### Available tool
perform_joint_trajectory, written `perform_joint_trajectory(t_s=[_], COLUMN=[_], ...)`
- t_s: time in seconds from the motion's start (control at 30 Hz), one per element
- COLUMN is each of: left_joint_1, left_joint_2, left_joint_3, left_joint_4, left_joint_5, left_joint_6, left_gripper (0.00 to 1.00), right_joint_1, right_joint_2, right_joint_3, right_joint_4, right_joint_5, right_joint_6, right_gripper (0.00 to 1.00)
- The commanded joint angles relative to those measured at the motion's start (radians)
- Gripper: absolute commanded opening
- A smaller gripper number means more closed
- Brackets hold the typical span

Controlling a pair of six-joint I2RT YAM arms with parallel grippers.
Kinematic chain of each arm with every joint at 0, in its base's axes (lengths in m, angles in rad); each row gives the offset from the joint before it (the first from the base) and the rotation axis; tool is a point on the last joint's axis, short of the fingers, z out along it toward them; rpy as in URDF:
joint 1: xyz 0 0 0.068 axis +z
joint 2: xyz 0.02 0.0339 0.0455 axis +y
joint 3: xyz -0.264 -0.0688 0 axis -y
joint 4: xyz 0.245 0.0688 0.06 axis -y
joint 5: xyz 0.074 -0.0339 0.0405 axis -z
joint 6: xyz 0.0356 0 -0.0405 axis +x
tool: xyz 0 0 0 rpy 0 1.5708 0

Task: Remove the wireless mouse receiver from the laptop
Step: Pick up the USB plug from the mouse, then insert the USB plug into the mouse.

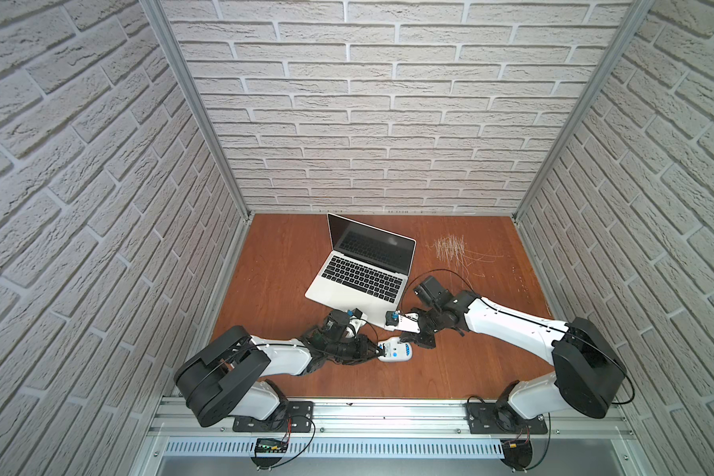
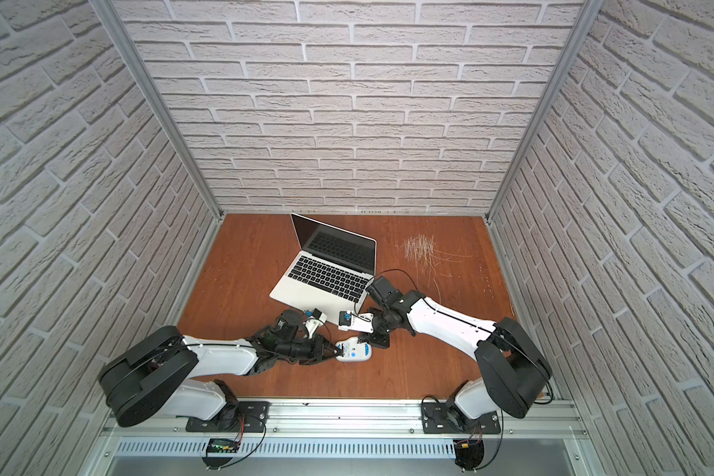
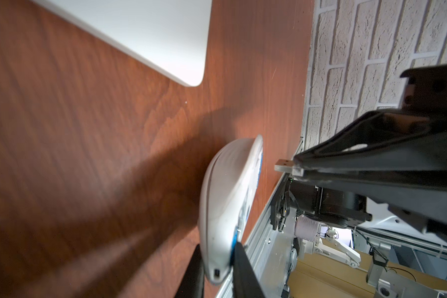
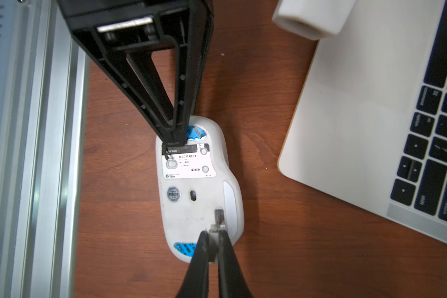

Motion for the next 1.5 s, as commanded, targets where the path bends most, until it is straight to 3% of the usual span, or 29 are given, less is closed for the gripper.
perform_joint_trajectory(t_s=[0.0,0.3,0.87,1.47], left_joint_1=[0.016,0.077,0.137,0.147], left_joint_2=[-0.032,-0.117,-0.393,-0.347], left_joint_3=[-0.028,-0.080,-0.129,-0.130], left_joint_4=[-0.044,-0.087,-0.333,-0.296], left_joint_5=[0.002,0.049,0.068,0.090], left_joint_6=[0.005,0.001,0.036,0.046], left_gripper=[0.00,0.00,0.00,0.00], right_joint_1=[-0.003,0.001,0.008,0.020], right_joint_2=[-0.037,-0.063,-0.044,0.008], right_joint_3=[-0.027,-0.115,-0.135,-0.168], right_joint_4=[0.048,0.272,0.391,0.501], right_joint_5=[-0.051,-0.104,-0.158,-0.191], right_joint_6=[0.017,0.093,0.095,0.070], right_gripper=[0.04,0.03,0.04,0.03])
